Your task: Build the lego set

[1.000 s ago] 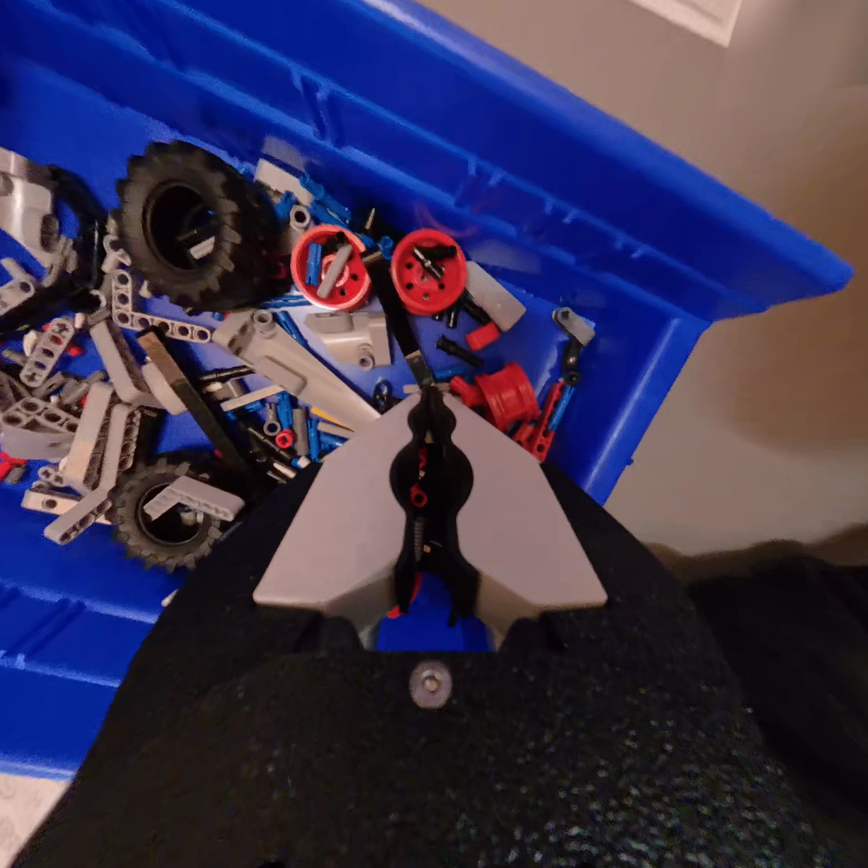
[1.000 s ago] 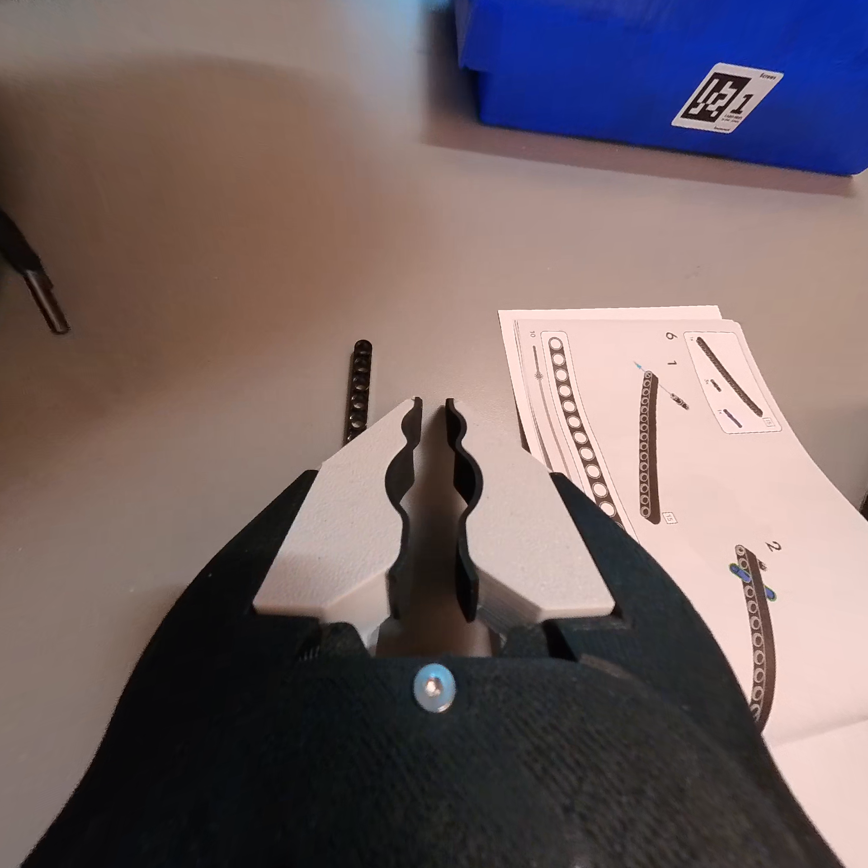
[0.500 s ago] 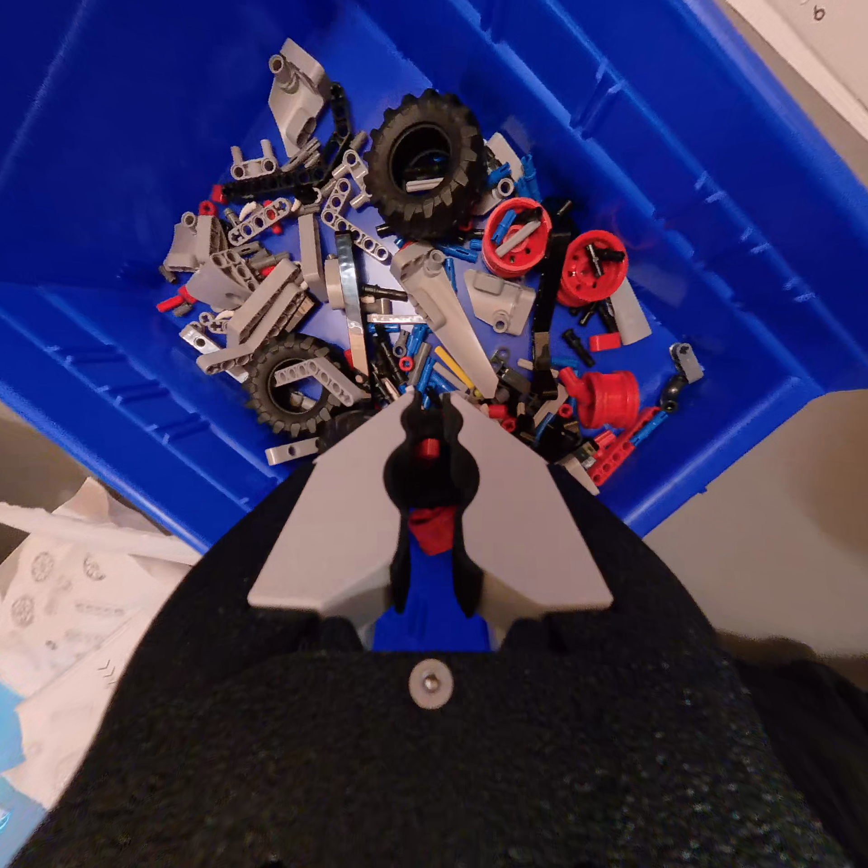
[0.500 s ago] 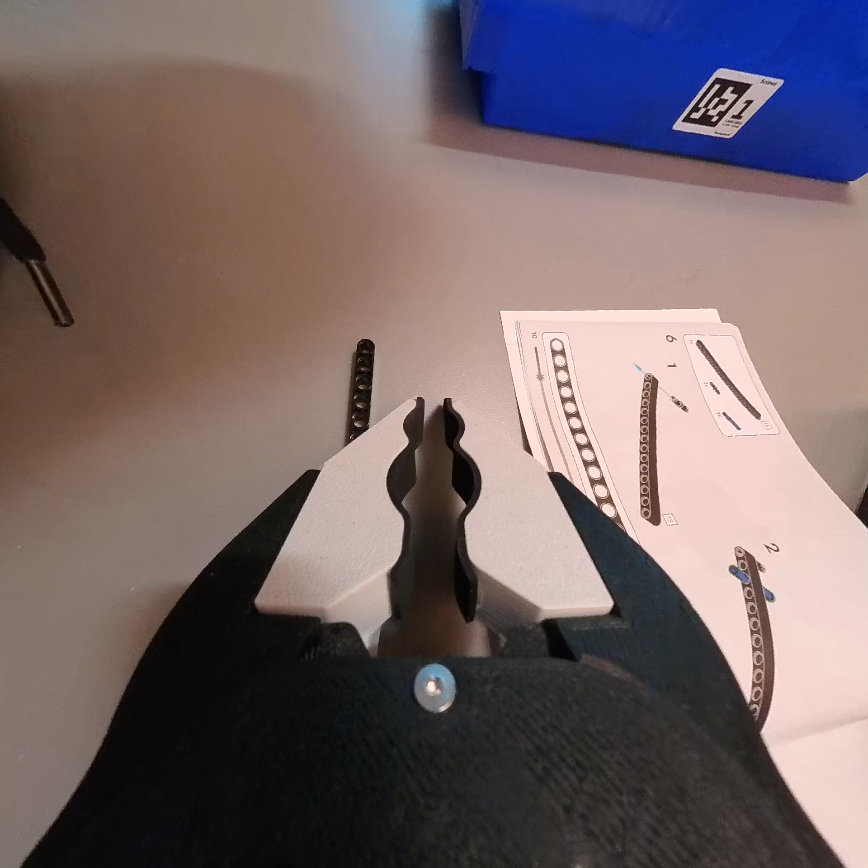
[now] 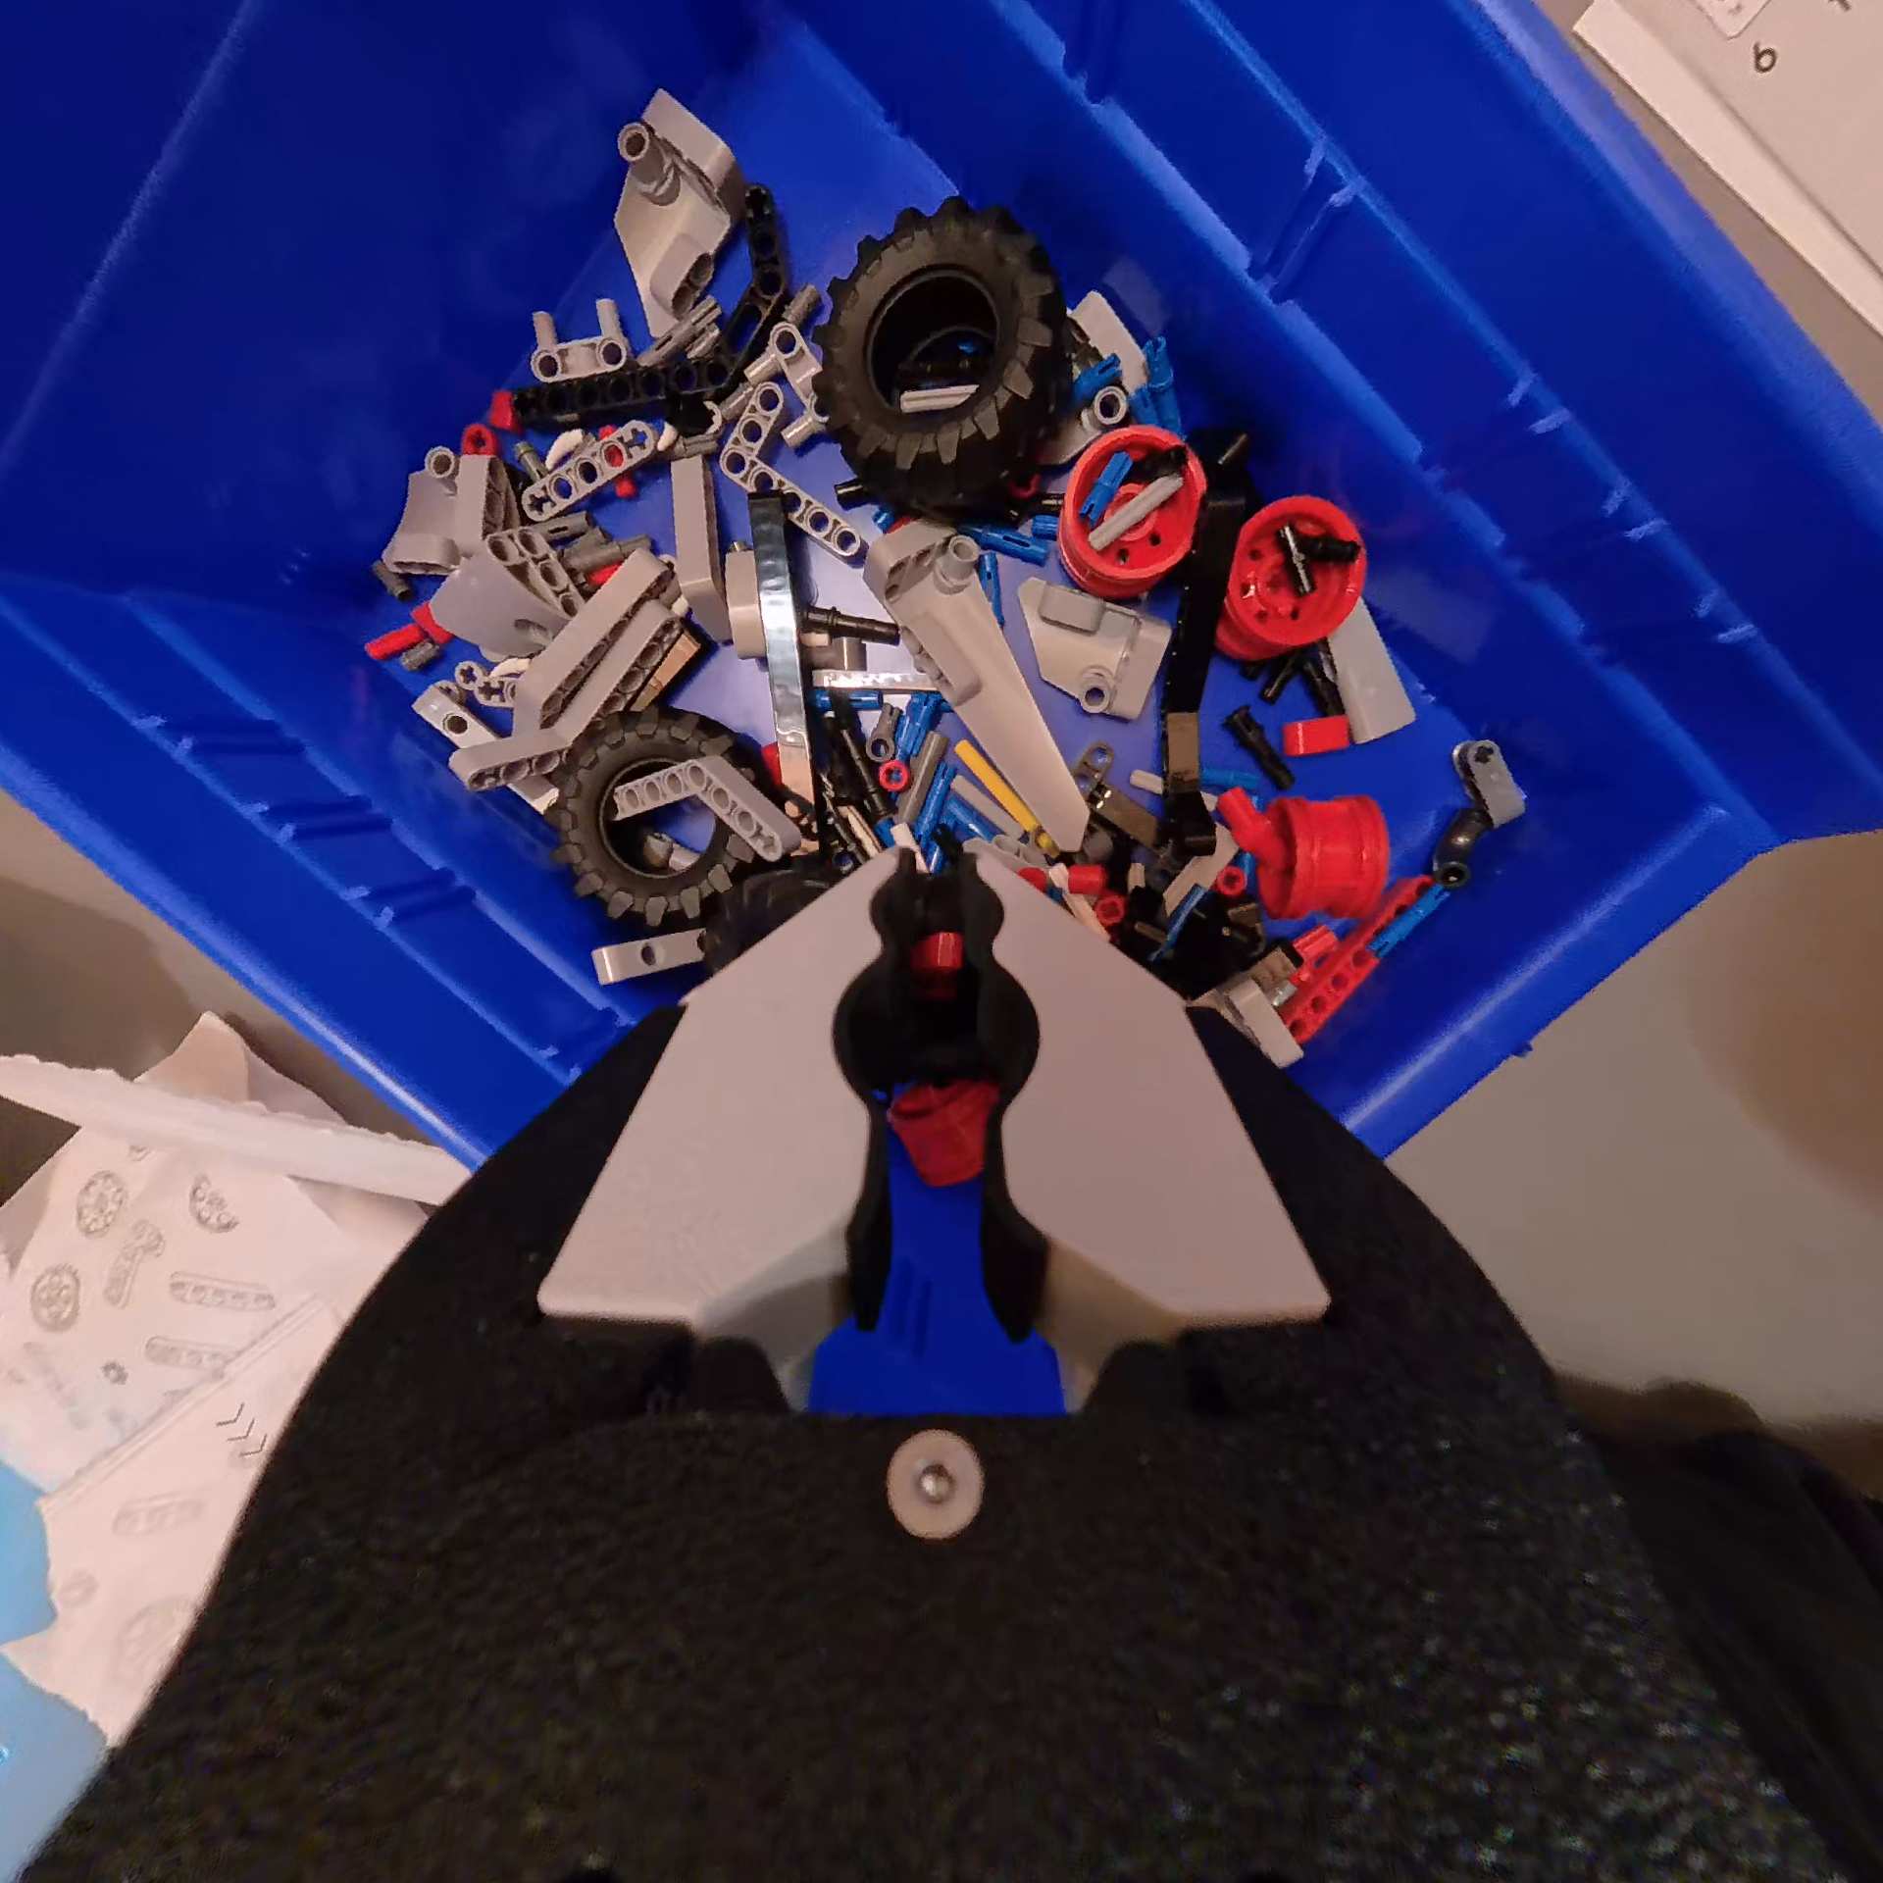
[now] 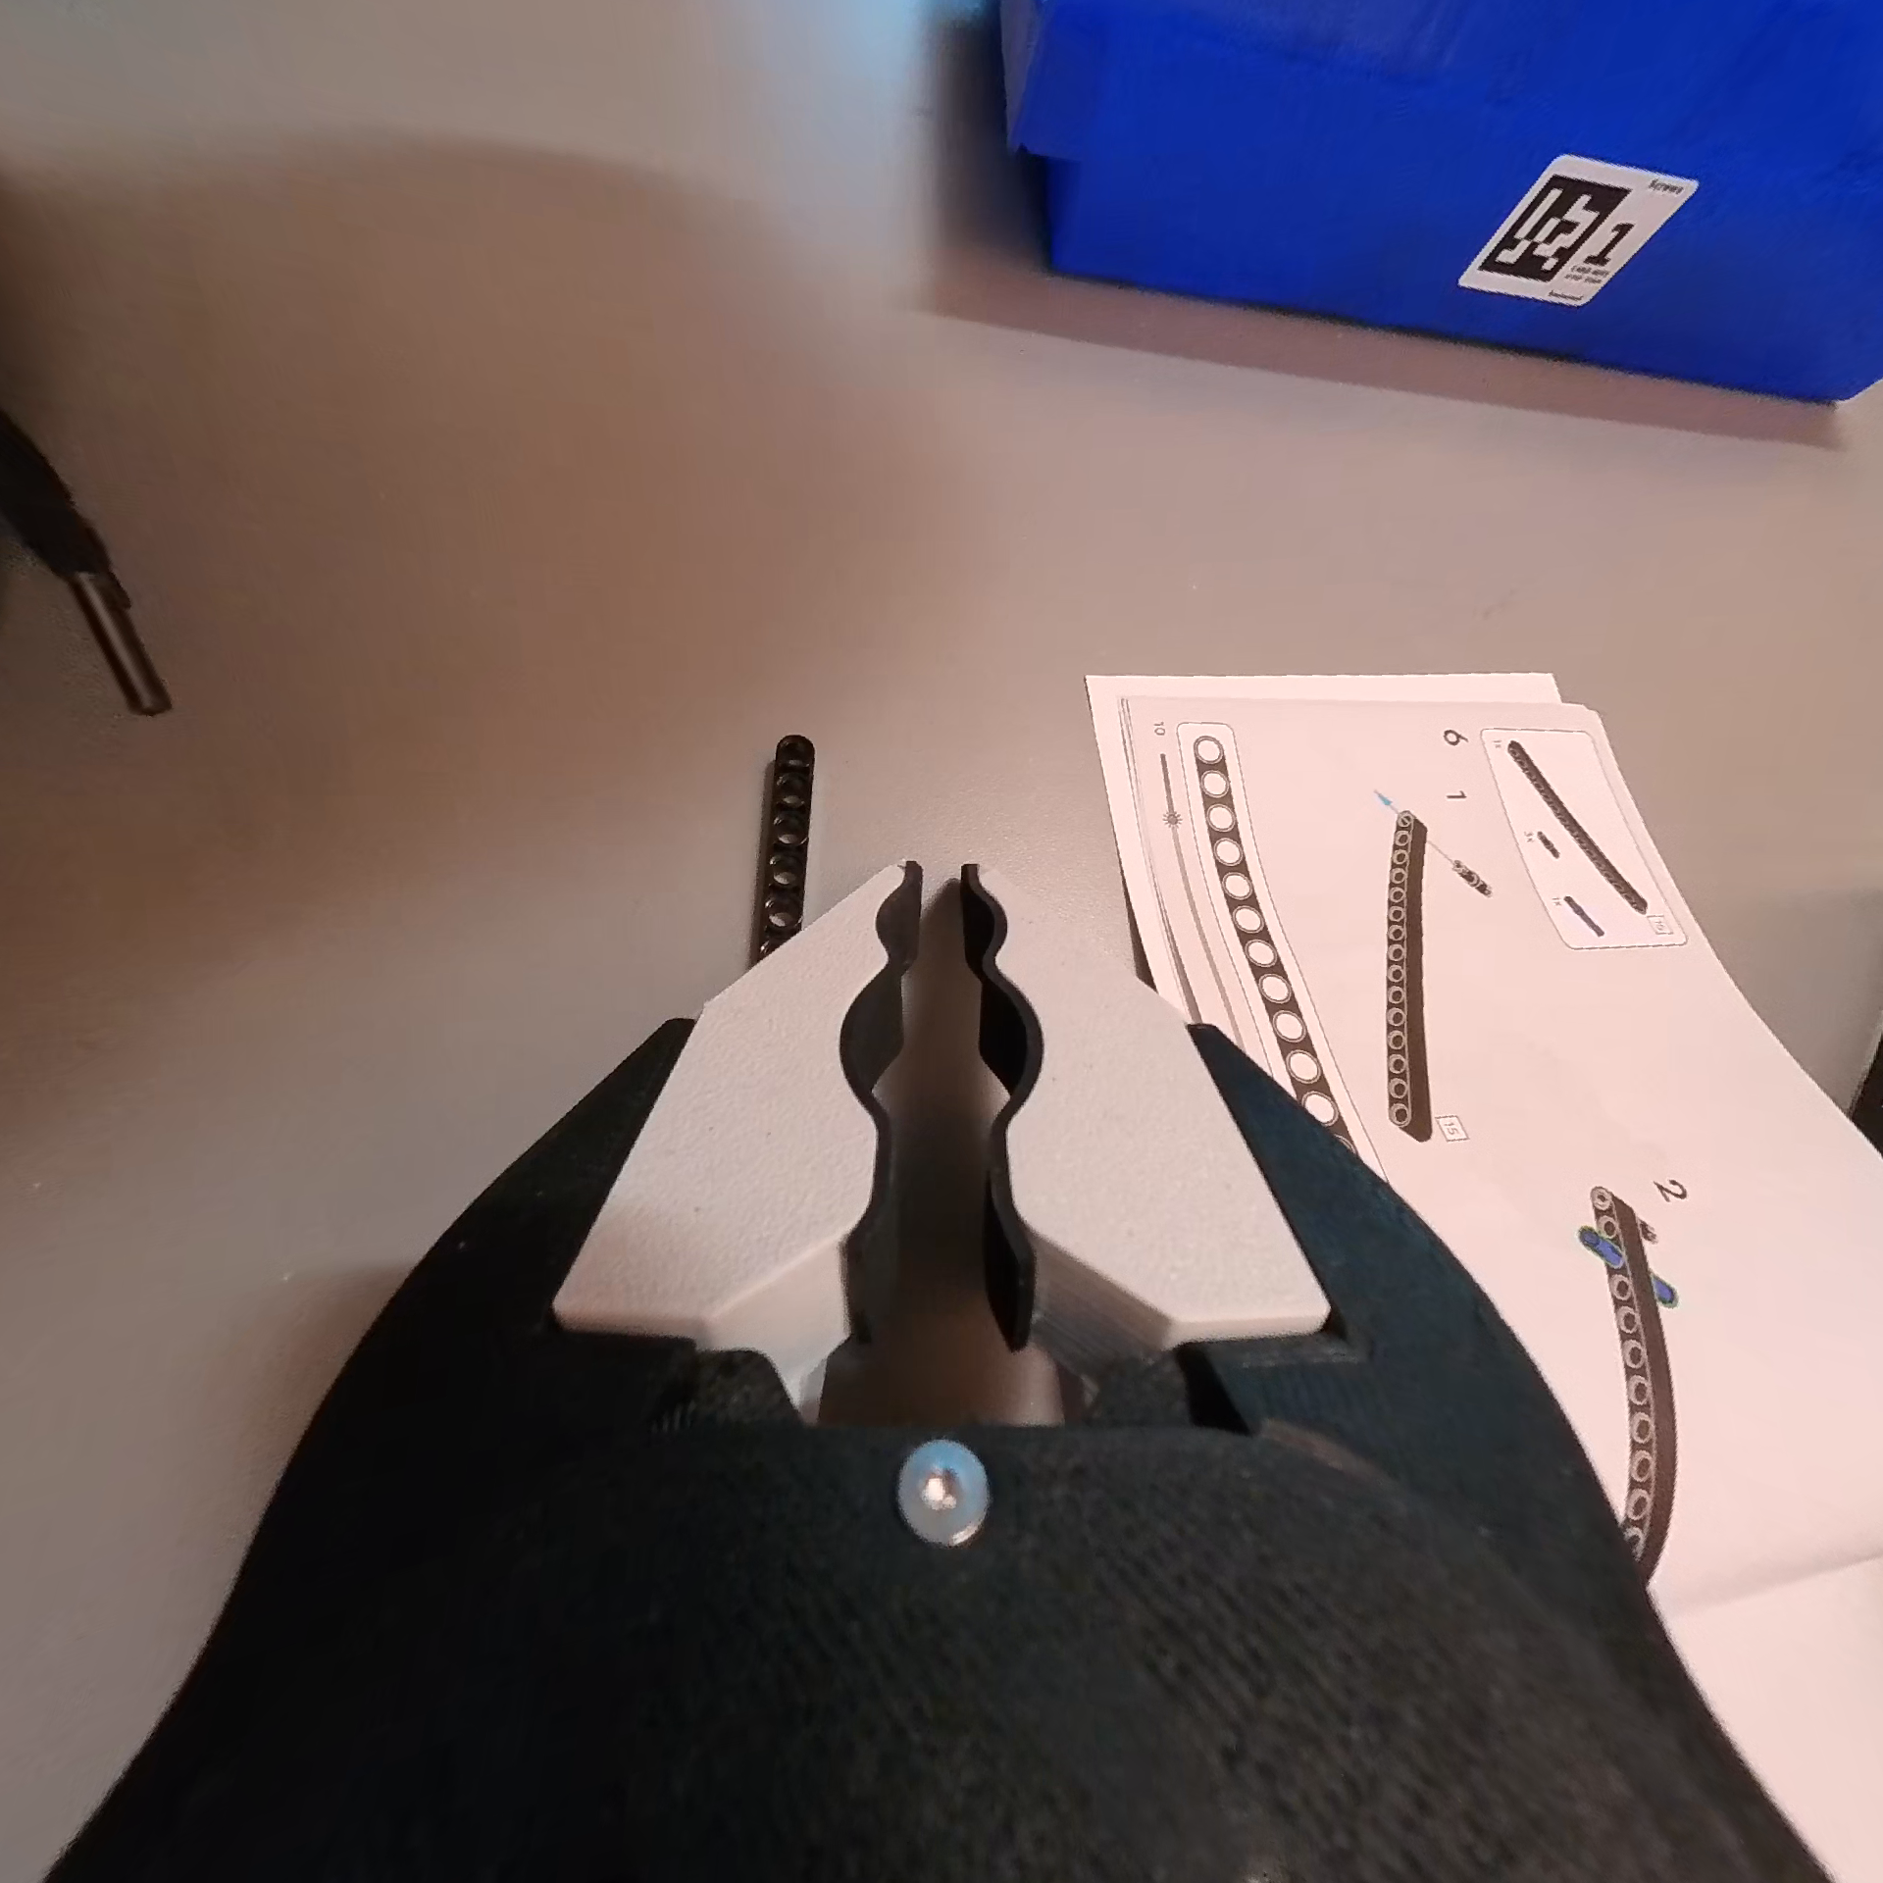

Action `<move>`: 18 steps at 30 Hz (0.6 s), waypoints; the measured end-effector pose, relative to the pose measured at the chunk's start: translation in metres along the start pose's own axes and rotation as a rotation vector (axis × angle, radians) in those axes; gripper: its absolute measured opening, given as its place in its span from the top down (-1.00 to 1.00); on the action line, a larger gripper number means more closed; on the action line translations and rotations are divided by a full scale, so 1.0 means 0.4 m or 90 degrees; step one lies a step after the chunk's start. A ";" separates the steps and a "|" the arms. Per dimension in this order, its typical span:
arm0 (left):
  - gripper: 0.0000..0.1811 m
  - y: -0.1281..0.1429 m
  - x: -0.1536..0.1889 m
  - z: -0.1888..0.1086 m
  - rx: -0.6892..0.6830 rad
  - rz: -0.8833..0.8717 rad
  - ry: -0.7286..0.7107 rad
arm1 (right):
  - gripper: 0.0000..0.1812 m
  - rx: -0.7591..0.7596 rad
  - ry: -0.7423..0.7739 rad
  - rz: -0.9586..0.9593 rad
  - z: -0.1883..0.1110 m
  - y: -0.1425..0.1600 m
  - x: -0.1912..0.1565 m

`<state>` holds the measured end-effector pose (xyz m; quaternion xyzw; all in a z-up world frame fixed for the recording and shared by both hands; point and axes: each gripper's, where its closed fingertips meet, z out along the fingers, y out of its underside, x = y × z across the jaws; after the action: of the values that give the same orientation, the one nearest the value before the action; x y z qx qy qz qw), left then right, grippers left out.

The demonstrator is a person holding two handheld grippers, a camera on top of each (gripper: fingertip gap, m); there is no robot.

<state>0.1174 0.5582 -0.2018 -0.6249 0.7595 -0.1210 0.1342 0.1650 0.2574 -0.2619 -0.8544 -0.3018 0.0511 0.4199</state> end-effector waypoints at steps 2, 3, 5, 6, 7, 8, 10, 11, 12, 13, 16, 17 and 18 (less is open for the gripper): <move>0.94 -0.006 -0.004 0.000 0.006 -0.007 -0.006 | 0.94 0.000 0.000 -0.001 0.000 0.000 -0.001; 0.94 -0.011 -0.007 -0.001 0.012 -0.013 -0.010 | 0.94 0.000 0.000 -0.001 0.000 0.000 -0.001; 0.94 -0.021 -0.016 -0.002 0.025 -0.028 -0.017 | 0.94 0.000 0.000 -0.001 -0.001 0.000 -0.001; 0.94 -0.025 -0.022 -0.003 0.031 -0.037 -0.023 | 0.94 0.000 0.000 -0.002 -0.001 0.000 -0.001; 0.94 -0.029 -0.027 -0.003 0.037 -0.046 -0.027 | 0.94 0.000 0.000 -0.001 -0.001 0.000 -0.001; 0.94 -0.034 -0.031 -0.004 0.043 -0.053 -0.030 | 0.94 0.000 -0.001 0.000 -0.001 0.000 -0.002; 0.94 -0.044 -0.039 -0.009 0.059 -0.062 -0.040 | 0.94 0.000 -0.004 0.004 -0.001 0.000 -0.001; 0.94 -0.049 -0.044 -0.012 0.066 -0.065 -0.047 | 0.94 0.000 -0.005 0.005 -0.001 0.001 -0.001; 0.94 -0.053 -0.050 -0.016 0.073 -0.068 -0.057 | 0.94 0.000 -0.004 0.005 -0.001 0.001 -0.001; 0.94 -0.058 -0.057 -0.020 0.082 -0.074 -0.067 | 0.94 0.000 -0.002 0.003 -0.001 0.000 -0.001; 0.95 -0.080 -0.087 -0.034 0.122 -0.103 -0.103 | 0.94 0.000 -0.001 -0.003 -0.002 0.001 -0.003; 0.97 -0.088 -0.097 -0.041 0.139 -0.116 -0.112 | 0.94 0.000 -0.001 -0.002 -0.002 0.001 -0.003; 0.98 -0.095 -0.105 -0.048 0.156 -0.125 -0.119 | 0.94 0.000 -0.002 -0.001 -0.002 0.001 -0.003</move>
<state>0.1533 0.5925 -0.1682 -0.6836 0.6585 -0.1666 0.2670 0.1646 0.2560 -0.2619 -0.8541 -0.3031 0.0518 0.4194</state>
